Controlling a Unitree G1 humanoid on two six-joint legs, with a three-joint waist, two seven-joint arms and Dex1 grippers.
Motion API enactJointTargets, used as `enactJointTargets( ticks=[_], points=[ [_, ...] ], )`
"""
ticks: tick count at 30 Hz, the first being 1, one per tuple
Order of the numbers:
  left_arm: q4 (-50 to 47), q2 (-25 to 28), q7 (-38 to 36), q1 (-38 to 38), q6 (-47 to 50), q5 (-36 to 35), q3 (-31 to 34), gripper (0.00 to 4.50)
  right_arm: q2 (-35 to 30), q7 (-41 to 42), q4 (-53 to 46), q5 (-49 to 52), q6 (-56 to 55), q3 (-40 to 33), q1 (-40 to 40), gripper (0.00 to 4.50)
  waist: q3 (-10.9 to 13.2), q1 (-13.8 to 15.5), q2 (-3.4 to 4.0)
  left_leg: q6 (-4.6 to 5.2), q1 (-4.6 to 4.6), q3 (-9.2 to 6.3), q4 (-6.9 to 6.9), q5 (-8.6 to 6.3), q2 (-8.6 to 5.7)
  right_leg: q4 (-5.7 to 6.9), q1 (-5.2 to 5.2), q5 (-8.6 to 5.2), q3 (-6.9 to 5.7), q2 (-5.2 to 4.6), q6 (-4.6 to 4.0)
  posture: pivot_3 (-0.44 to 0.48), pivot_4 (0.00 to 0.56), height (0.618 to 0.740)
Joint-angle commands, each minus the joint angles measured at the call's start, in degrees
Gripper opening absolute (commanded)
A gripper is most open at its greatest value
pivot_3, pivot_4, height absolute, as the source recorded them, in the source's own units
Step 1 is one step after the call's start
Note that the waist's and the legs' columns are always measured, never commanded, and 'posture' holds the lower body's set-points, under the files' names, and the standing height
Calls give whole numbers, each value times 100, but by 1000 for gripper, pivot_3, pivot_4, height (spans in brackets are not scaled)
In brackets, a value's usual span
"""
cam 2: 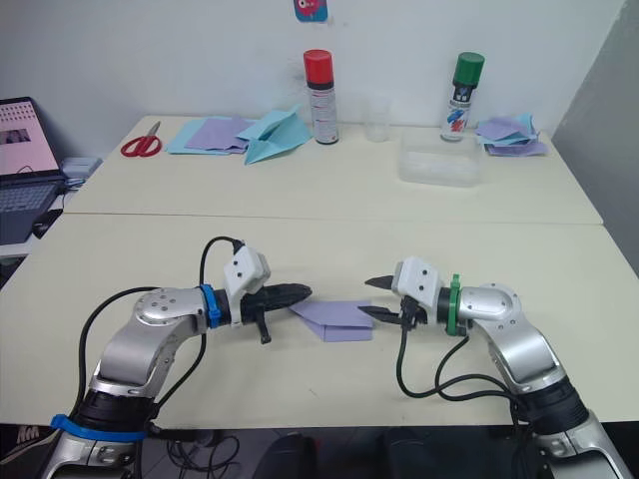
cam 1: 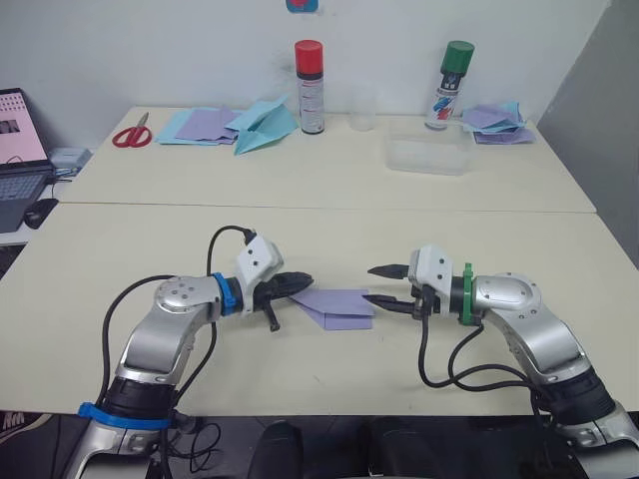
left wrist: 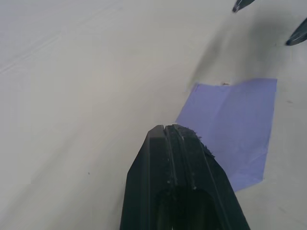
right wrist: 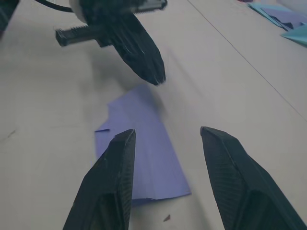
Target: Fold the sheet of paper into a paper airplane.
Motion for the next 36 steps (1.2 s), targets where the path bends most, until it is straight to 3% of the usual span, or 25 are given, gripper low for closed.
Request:
enactJointTargets(
  ticks=[1,7,10,15,28,31,34,36],
  points=[
    [229,84,27,15,-175,226,-283,28,-37,101,-261,-86,-266,105,71,2248,0,-1,0,0,0,0,0,0,0,0,0,0,0,0,0,0,150,740],
    [691,71,53,46,-91,382,-568,28,-207,429,-361,8,-456,171,215,2248,-1,0,1,0,15,1,0,0,-2,-1,15,0,1,0,0,0,150,740],
    [791,61,25,61,-143,394,-616,0,-307,554,-287,-109,-655,230,263,1658,-1,-3,0,0,61,1,-5,0,-2,-6,58,-1,5,-1,0,0,150,740],
    [1026,23,85,-134,-86,382,-547,0,-391,490,101,-668,-1312,428,364,45,-5,-4,2,0,87,5,-7,0,-2,0,73,0,10,-1,-5,0,150,740],
    [926,176,-25,-370,61,220,-490,0,-322,252,435,-999,-2160,337,462,45,-5,-3,2,0,83,6,-8,0,-1,1,68,2,16,0,-8,0,150,740],
    [1162,193,0,-386,-134,401,-606,0,-325,169,722,-1145,-2669,354,406,657,-5,-2,2,0,84,7,-7,0,-2,1,69,2,14,0,-8,0,150,740],
    [1338,145,-13,-403,-259,430,-692,0,-265,-39,1089,-1459,-3196,423,310,1601,-5,-2,2,0,87,9,-6,0,-3,2,71,3,15,0,-9,0,150,740],
    [1420,102,-21,-424,-305,439,-723,0,-235,-83,1269,-1584,-3390,490,267,1601,-5,-2,3,0,88,11,-5,0,-3,2,72,5,16,0,-11,0,150,740]
  ],
)
